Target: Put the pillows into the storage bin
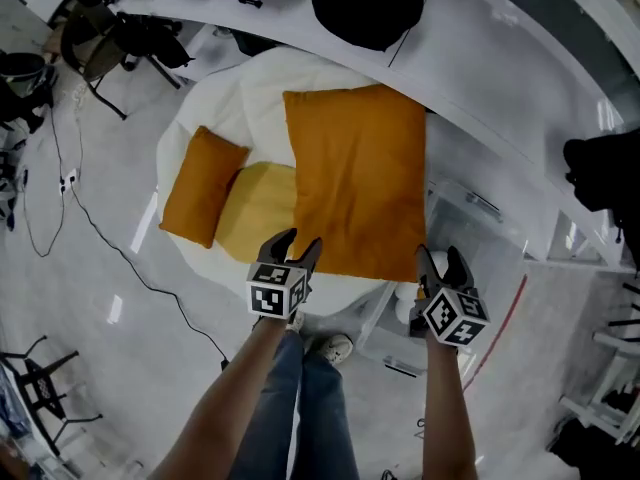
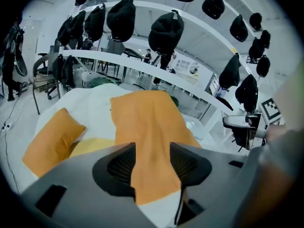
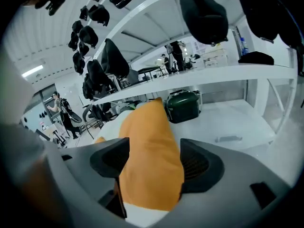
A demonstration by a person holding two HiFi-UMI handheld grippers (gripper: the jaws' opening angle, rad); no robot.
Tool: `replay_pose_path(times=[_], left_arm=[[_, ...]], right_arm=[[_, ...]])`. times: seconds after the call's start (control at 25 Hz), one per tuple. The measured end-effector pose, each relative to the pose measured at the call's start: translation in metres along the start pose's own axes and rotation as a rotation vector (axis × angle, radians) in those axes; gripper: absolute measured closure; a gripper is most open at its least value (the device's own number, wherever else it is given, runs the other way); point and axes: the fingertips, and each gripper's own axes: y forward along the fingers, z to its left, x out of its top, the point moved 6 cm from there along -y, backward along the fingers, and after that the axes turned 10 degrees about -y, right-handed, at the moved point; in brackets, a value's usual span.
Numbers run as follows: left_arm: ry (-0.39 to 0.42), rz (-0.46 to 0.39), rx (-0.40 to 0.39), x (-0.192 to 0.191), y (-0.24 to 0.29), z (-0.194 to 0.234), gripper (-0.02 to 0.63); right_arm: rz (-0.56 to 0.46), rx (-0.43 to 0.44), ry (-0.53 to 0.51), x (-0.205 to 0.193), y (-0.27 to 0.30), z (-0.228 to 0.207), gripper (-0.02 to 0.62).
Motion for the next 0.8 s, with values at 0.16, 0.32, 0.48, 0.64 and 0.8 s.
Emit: replay_pose_path(times=[0.16,0.32,0.48,0.64,0.8], left_arm=[[-0.048,-0.001,0.015,0.016,0.015,0.043,0.368],[-0.098,0.046,-0.027,0.021,0.047,0.072,0.308],[-0.131,0.084,-0.057,0.019,0.09,0.1,0.288],[-0.143,0.115,-0.066,0.012,0.131,0.125,0.268],[-0.136,0.152,-0.097,0.005,0.171,0.14,0.258]], right_arm=[[0.031,0.03,-0.043,0.015,0.05,0.017,0.278],[0.094,0.048,-0.089,0.017,0.097,0.024,0.27],[0.162,0.062,-0.103,0.005,0.145,0.019,0.221],[0.202,0.062,-0.09,-0.009,0.177,0.005,0.169],[0.225,0.065,-0.094,-0.021,0.203,-0.006,0.149]])
